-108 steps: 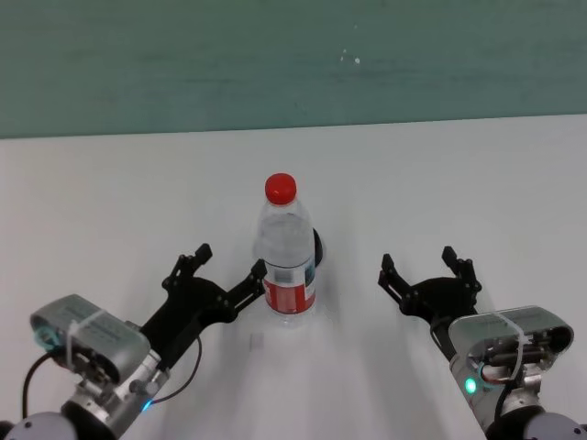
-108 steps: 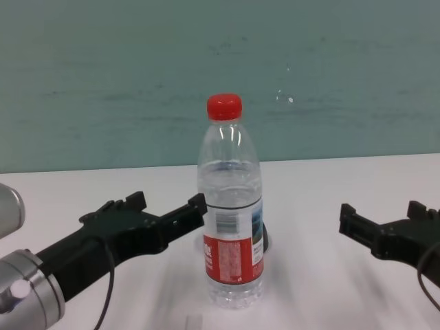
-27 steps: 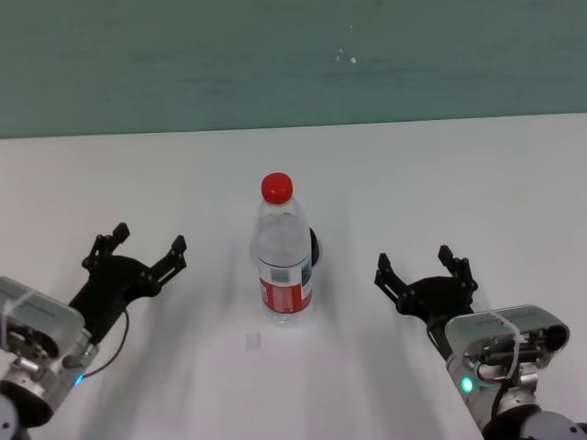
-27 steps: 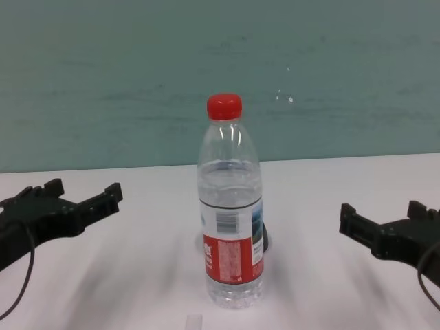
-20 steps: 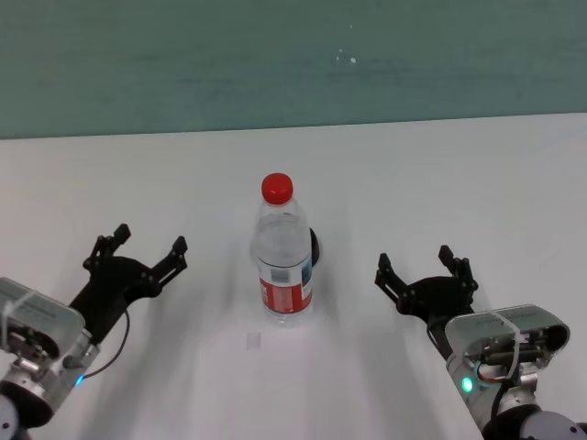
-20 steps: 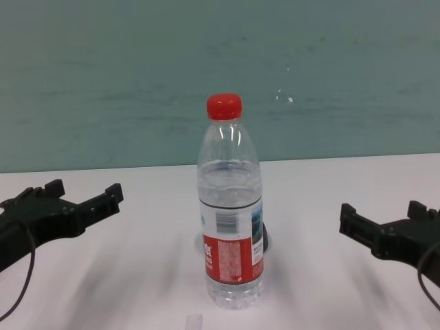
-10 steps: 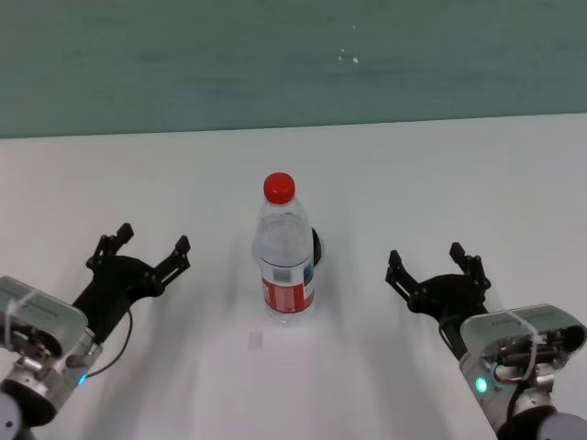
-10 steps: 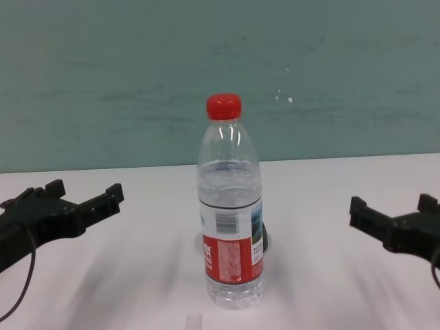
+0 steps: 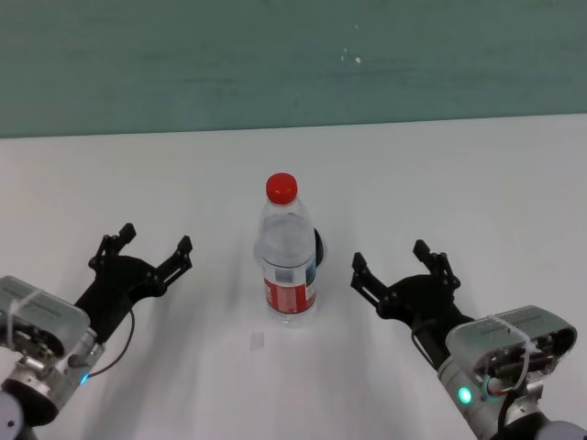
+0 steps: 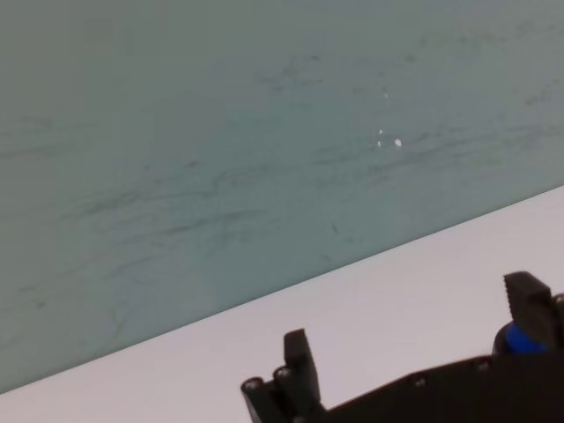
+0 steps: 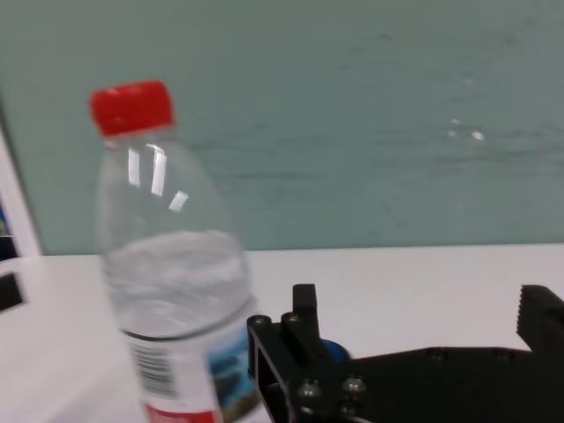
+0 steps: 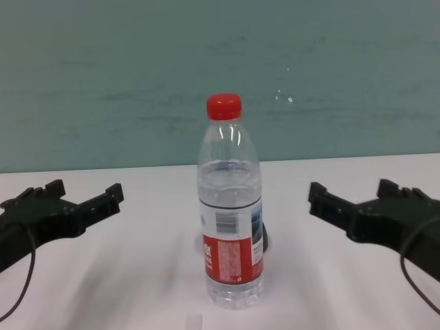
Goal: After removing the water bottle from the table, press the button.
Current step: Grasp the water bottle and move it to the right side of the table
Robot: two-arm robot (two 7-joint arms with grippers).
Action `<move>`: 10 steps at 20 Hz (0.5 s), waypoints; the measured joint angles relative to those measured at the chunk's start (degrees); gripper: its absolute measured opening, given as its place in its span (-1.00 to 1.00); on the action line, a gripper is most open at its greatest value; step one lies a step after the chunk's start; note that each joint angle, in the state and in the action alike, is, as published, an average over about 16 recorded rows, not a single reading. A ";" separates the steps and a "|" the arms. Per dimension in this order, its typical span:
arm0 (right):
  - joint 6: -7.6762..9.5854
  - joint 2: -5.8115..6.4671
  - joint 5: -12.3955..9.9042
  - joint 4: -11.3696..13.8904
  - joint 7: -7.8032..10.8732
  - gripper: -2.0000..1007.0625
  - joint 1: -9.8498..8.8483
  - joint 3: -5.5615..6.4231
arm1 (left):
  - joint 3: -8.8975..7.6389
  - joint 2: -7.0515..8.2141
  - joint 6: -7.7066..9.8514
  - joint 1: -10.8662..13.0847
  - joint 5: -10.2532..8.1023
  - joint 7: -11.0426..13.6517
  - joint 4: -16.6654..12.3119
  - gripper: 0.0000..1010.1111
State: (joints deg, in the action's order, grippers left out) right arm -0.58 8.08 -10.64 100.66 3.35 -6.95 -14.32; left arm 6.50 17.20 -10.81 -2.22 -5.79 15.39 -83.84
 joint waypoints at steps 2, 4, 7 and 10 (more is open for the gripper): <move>0.29 -0.12 0.12 0.72 0.99 0.99 -0.31 -0.23 | 0.00 0.00 0.00 0.00 0.00 0.00 0.00 0.99; 0.59 -0.18 0.25 1.35 1.96 0.99 -0.55 -0.46 | 0.00 0.00 0.00 0.00 0.00 0.00 0.00 0.99; 1.01 -0.20 0.44 2.10 3.31 0.99 -0.85 -0.78 | 0.00 0.00 0.00 0.00 0.00 0.00 0.00 0.99; 1.34 -0.12 0.60 2.55 4.52 0.99 -1.01 -1.12 | 0.00 0.00 0.00 0.00 0.00 0.00 0.00 0.99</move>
State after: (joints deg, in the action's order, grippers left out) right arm 0.76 7.96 -10.03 103.20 7.87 -7.96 -15.44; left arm 6.50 17.20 -10.80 -2.22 -5.79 15.38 -83.84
